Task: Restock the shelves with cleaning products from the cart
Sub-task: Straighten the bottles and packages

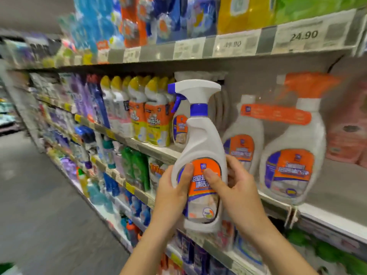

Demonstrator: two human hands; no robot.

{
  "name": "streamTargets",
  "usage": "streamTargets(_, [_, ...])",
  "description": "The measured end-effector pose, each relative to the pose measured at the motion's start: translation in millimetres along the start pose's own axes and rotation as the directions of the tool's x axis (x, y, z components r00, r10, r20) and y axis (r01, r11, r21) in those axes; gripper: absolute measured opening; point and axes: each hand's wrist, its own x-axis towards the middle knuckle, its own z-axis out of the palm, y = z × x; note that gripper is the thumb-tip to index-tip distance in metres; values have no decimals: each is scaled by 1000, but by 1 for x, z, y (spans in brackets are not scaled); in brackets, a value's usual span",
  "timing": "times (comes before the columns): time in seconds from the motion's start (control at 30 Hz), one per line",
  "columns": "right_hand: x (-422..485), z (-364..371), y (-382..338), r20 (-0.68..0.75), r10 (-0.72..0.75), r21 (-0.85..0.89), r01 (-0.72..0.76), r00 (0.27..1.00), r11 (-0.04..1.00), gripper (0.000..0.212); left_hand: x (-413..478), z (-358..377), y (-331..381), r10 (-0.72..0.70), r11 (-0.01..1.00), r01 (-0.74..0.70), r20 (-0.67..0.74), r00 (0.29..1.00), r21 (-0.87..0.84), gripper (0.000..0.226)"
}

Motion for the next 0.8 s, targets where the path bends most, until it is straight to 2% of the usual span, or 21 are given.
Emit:
streamTargets(0.13, [54, 29, 12, -27, -41, -61, 39, 999, 997, 27, 51, -16, 6, 117, 989, -108, -82, 990, 99, 39])
streamTargets(0.27, [102, 46, 22, -83, -46, -80, 40, 995, 996, 26, 96, -22, 10, 240, 940, -217, -59, 969, 262, 36])
streamTargets(0.37, [130, 54, 36, -118, -70, -179, 48, 991, 983, 20, 132, -24, 7, 307, 892, -281, -19, 952, 353, 35])
streamTargets(0.5, [161, 62, 59, -198, -89, -280, 31, 976, 959, 9, 165, -17, 0, 318, 858, -301, 29, 948, 415, 57])
streamTargets(0.6, [179, 67, 69, -197, -95, -229, 48, 976, 972, 28, 182, -7, -6, 308, 839, -282, 20, 951, 466, 77])
streamTargets(0.73, [185, 69, 90, -186, -52, -257, 3, 981, 966, 23, 201, 4, -15, 356, 782, -276, -37, 934, 559, 81])
streamTargets(0.8, [184, 69, 95, -173, -32, -300, -22, 984, 954, 28, 203, 7, -18, 386, 737, -269, -60, 921, 620, 80])
